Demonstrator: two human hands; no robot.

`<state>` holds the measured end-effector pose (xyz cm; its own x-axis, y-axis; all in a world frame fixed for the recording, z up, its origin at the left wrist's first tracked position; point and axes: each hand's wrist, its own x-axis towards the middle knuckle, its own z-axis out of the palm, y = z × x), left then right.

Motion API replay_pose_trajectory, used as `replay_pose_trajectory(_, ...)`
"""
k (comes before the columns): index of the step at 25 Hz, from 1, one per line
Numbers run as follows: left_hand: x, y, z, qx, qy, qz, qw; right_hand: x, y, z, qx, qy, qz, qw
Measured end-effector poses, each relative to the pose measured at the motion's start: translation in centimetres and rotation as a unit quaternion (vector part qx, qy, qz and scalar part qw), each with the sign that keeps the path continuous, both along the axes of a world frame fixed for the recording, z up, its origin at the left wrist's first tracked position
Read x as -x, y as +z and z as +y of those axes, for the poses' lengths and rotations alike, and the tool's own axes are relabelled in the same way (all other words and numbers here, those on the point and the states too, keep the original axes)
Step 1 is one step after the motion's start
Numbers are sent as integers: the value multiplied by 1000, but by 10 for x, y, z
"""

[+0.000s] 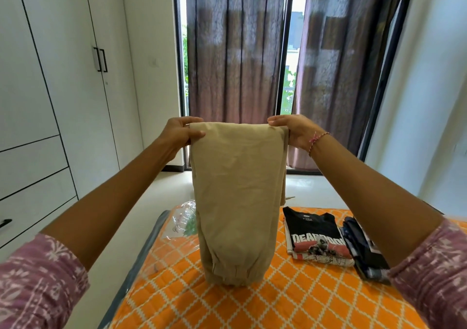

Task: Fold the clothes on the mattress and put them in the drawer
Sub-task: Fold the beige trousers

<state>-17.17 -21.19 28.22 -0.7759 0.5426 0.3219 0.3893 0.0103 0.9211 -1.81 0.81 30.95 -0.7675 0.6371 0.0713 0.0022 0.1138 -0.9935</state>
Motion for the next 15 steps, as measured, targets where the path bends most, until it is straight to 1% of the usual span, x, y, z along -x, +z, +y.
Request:
replay_pose_trajectory(1, 2, 3, -2, 41, 21, 68, 997, -5, 2, 0, 2, 23, -2, 1000)
replay_pose_trajectory(2, 2, 6, -3, 73, 40, 122, 989, -8, 4, 0, -27, 42, -29, 998)
replay_pose_trajectory(3, 1, 8, -4, 88, 55, 153, 983, -11, 6, -1, -69, 57, -69, 994)
replay_pose_trajectory(4, -2, 10, -4, 91, 66, 162, 980, -12, 8, -1, -107, 61, -99, 988)
replay_pose_trajectory(5, -4, 12, -5, 89, 73, 163, 980, -13, 9, -2, -121, 59, -109, 985)
replay_pose_trajectory(7, -5, 13, -3, 82, 97, 145, 981, -12, 10, -2, -91, 47, -92, 990)
replay_pose_trajectory(8, -7, 12, -2, 64, 105, 115, 986, -13, 11, -3, -63, 41, -78, 994)
replay_pose_trajectory(10, -13, 14, -3, -4, 101, -2, 995, -16, 13, -2, -16, 37, -66, 997)
replay_pose_trajectory(11, -16, 15, -2, -45, 89, -55, 993, -17, 14, -1, -3, 40, -65, 997)
replay_pose_trajectory(12, -17, 16, -1, -78, 77, -76, 991, -18, 17, 0, -8, 45, -64, 997)
replay_pose_trajectory(13, -18, 16, 0, -95, 69, -67, 991, -20, 20, 0, -39, 47, -71, 996)
replay_pose_trajectory(14, -18, 17, -1, -93, 66, -32, 993, -21, 22, -1, -97, 46, -92, 990)
replay_pose_trajectory(15, -17, 18, -2, -65, 80, 35, 994, -22, 23, -2, -167, 39, -123, 978)
